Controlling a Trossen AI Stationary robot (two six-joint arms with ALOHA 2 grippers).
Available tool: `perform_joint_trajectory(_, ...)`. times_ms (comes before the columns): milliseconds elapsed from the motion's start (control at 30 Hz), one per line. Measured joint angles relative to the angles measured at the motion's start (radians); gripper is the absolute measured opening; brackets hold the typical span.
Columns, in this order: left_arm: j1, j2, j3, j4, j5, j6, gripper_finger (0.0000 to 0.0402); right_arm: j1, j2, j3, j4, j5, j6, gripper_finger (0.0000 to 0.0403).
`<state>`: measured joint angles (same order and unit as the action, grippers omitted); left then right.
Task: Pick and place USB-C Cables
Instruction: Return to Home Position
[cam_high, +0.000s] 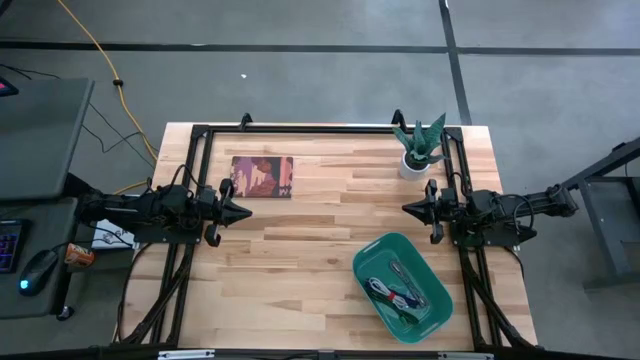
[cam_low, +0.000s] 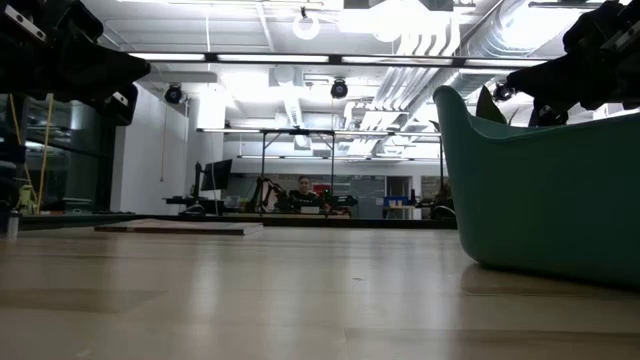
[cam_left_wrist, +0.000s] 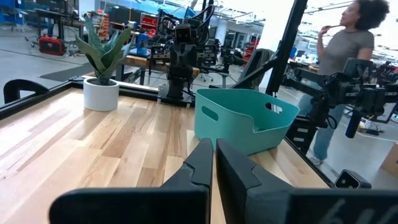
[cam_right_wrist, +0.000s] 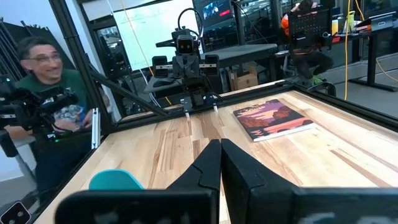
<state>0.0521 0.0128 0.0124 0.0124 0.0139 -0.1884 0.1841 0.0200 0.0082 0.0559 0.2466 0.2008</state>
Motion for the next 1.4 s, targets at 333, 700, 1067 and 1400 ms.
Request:
perform_joint_trajectory(333,0.0,0.0,0.0,0.0,0.0,-0.001,0.0,0.0,0.0,0.0,0.0,0.0,0.0,0.0)
perform_joint_trajectory(700,0.0,0.0,0.0,0.0,0.0,0.0,0.0001,0.0,0.0,0.0,0.0,0.0,0.0,0.0)
perform_joint_trajectory(1067,0.0,0.0,0.0,0.0,0.0,0.0,0.0001,0.0,0.0,0.0,0.0,0.0,0.0,0.0)
perform_joint_trajectory(1400,0.0,0.0,0.0,0.0,0.0,-0.001,0.0,0.0,0.0,0.0,0.0,0.0,0.0,0.0)
